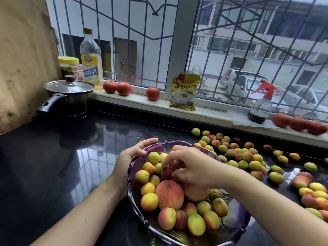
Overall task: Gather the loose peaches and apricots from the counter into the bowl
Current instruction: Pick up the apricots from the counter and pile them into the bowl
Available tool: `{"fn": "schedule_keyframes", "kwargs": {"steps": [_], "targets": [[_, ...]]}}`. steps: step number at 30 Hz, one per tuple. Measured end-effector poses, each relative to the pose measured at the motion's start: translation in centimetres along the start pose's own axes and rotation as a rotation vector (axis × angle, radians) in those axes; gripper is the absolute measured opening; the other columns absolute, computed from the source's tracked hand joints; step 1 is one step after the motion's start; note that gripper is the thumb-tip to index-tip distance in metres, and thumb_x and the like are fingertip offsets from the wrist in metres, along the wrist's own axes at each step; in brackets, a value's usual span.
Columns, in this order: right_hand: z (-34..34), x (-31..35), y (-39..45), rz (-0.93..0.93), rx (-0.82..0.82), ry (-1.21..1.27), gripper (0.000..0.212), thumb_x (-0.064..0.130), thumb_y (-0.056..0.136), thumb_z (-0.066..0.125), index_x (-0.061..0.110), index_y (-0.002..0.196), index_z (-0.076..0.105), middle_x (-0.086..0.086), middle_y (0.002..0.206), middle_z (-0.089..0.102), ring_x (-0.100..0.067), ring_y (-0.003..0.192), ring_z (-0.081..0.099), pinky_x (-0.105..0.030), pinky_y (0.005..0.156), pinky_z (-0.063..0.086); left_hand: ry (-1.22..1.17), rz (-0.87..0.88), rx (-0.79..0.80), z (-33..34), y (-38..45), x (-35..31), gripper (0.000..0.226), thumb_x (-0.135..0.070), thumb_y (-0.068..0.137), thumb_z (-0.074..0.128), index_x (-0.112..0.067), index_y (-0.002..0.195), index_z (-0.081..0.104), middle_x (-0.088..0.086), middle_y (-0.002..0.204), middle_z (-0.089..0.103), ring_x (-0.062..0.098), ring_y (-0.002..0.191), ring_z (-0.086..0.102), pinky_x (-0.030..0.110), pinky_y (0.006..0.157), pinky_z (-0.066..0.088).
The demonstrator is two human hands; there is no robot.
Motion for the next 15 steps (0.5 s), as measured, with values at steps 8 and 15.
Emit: {"fn": "schedule_keyframes", "kwargs": {"steps": [8,15], "targets": [[0.5,0.4,0.1,-0.049,0.05,-0.023,0.044,0.009,0.088,0.074,0.036,0.123,0.069,0.015,0.117,0.055,0.0,0.098,0.053,-0.024,0.086,0.048,0.004,-0.005,-0.004,0.0,-0.1,0.0,0.06,-0.01,0.079,0.045,-0.006,0.135,0.064,0.028,0.135,0.064,0.036,0.104,0.069,0.046,0.092,0.058],[-1.6,-1.3,-0.6,0.104,0.054,-0.122,0.047,0.009,0.092,0.059,0.04,0.127,0.065,0.015,0.118,0.045,-0.003,0.108,0.05,-0.019,0.092,0.039,0.022,0.005,-0.031,-0.4,0.0,-0.2,0.059,-0.011,0.079,0.046,-0.007,0.135,0.065,0.028,0.137,0.063,0.037,0.109,0.067,0.047,0.096,0.055]]}}
Point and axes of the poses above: each hand's wrist, its own y-axis towards the middle knuckle, its own z-axis out of the palm, x = y × z, the point moved 8 cm from there along y, towards the middle knuckle
